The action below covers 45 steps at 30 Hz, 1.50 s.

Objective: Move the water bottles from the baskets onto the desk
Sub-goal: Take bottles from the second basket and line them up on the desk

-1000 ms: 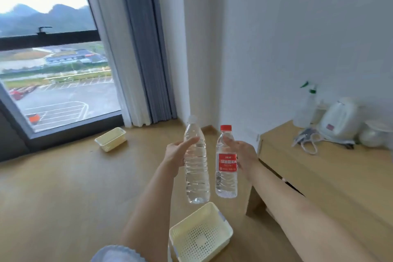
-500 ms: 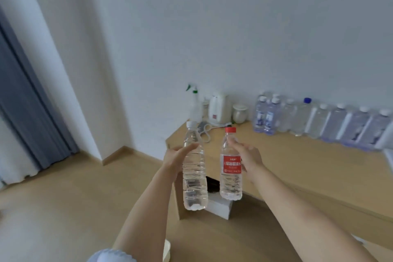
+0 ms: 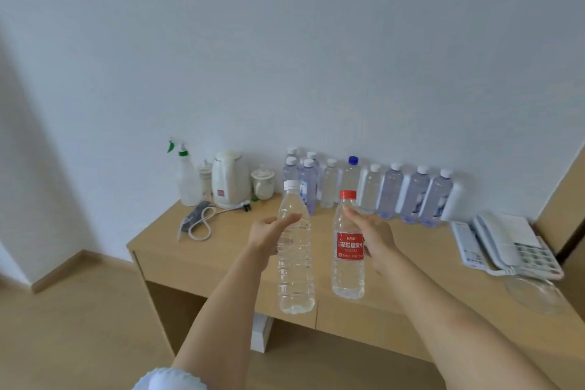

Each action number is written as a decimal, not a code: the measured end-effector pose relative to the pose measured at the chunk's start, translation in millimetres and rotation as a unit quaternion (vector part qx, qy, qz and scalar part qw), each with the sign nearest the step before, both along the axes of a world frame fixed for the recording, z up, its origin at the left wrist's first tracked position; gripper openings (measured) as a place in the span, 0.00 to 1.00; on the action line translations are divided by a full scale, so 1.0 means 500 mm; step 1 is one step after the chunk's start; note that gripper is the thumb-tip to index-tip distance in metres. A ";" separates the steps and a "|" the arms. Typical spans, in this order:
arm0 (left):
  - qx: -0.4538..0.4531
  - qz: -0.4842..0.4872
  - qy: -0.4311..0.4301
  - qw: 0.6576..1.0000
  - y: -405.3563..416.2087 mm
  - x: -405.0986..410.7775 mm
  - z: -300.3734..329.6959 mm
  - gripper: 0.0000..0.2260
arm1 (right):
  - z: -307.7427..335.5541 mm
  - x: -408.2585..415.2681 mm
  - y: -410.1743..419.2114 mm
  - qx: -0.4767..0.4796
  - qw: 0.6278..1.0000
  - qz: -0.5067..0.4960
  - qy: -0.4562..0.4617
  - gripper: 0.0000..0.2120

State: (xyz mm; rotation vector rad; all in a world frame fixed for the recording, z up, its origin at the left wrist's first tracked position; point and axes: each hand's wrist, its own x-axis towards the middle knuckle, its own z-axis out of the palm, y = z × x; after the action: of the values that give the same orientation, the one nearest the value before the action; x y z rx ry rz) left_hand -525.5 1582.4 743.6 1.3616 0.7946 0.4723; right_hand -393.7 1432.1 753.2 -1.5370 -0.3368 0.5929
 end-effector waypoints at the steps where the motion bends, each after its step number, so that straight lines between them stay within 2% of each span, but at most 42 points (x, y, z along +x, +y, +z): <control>1: -0.001 -0.006 0.000 1.000 -0.008 0.027 -0.003 0.19 | -0.002 0.022 -0.012 0.000 1.000 -0.005 -0.002 0.14; 3: 0.000 -0.013 0.006 1.000 -0.019 0.074 -0.010 0.18 | -0.009 0.061 -0.031 0.002 1.000 -0.012 -0.004 0.12; 8: 0.004 -0.022 0.017 1.000 -0.032 0.168 -0.018 0.10 | -0.035 0.139 -0.047 -0.006 0.999 -0.030 0.008 0.11; 18: 0.028 -0.034 0.050 0.998 0.054 0.344 -0.060 0.25 | -0.071 0.271 0.028 -0.008 0.998 -0.053 0.024 0.10; 23: 0.052 -0.031 0.035 0.998 0.124 0.431 -0.069 0.18 | -0.068 0.350 0.099 -0.033 0.998 -0.058 0.003 0.13; 26: 0.092 -0.025 0.033 0.995 0.150 0.474 -0.069 0.15 | -0.072 0.389 0.148 -0.043 0.996 -0.073 -0.006 0.22; 30: 0.176 -0.026 0.076 0.981 0.178 0.518 -0.082 0.19 | -0.080 0.431 0.197 -0.077 0.991 -0.095 -0.061 0.21; 33: 0.219 -0.032 0.105 0.970 0.196 0.542 -0.093 0.16 | -0.098 0.453 0.228 -0.121 0.982 -0.098 -0.106 0.24; 39: 0.217 -0.026 0.116 0.969 0.212 0.591 -0.130 0.18 | -0.136 0.502 0.263 -0.145 0.976 -0.136 -0.092 0.23; 45: 0.168 0.015 0.120 0.978 0.209 0.637 -0.146 0.19 | -0.166 0.545 0.298 -0.182 0.974 -0.094 -0.100 0.17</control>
State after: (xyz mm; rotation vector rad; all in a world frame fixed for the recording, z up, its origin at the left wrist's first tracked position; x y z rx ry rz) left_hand -206.9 1686.9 670.4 1.7455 0.9635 0.4873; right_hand -121.3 1581.3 670.3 -1.9647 -0.2397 0.3630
